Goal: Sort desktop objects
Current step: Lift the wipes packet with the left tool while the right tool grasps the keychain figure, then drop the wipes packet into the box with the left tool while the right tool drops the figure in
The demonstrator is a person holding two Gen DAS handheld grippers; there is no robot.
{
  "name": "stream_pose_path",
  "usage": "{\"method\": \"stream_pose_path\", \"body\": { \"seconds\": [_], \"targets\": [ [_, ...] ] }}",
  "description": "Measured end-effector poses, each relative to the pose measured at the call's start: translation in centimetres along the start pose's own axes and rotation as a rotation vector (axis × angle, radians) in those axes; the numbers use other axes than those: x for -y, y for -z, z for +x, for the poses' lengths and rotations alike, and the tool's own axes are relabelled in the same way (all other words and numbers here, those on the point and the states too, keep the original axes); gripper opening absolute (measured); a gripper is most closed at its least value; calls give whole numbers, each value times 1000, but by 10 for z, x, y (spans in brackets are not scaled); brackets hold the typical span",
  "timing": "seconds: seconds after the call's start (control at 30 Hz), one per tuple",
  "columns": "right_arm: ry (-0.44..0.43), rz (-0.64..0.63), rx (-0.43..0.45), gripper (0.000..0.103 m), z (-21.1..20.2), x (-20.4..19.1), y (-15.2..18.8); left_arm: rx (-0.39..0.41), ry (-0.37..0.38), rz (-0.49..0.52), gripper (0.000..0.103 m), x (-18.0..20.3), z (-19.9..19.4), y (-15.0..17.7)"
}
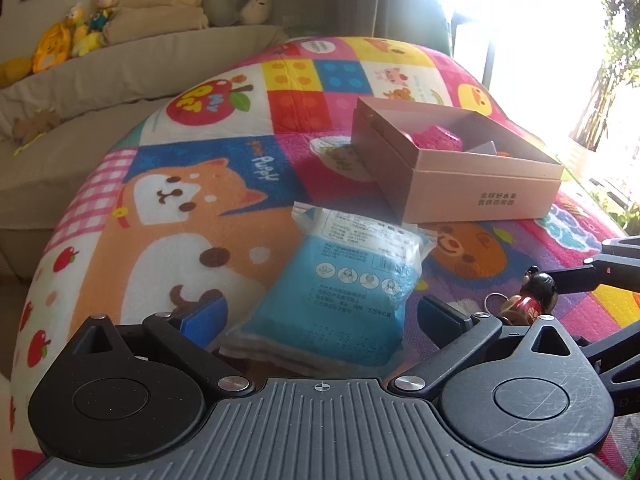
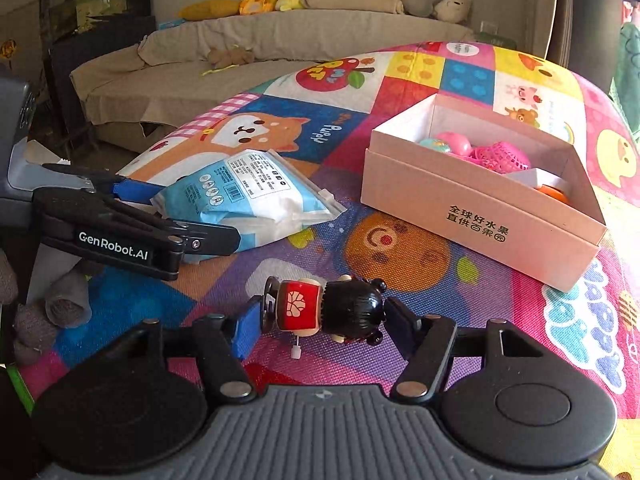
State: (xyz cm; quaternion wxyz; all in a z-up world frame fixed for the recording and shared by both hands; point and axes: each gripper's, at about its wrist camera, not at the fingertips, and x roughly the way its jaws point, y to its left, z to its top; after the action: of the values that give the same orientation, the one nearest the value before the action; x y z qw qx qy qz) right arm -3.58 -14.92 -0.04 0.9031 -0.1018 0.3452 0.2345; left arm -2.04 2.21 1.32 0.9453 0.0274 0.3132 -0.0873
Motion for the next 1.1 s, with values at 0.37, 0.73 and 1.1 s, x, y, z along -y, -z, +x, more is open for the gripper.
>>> {"method": "stream_pose_path", "body": {
  "seconds": [0.37,0.73,1.1],
  "targets": [
    [47,52,2,65,-15,23,12,-48,-22,99,70,19,16,-11],
    [202,104,325,65,-132,100,-60,275,22,175,61,55,-28,-129],
    [255,200,333,65,-108,147,-88,161,108,198,77,107,81,-153]
  ]
}}
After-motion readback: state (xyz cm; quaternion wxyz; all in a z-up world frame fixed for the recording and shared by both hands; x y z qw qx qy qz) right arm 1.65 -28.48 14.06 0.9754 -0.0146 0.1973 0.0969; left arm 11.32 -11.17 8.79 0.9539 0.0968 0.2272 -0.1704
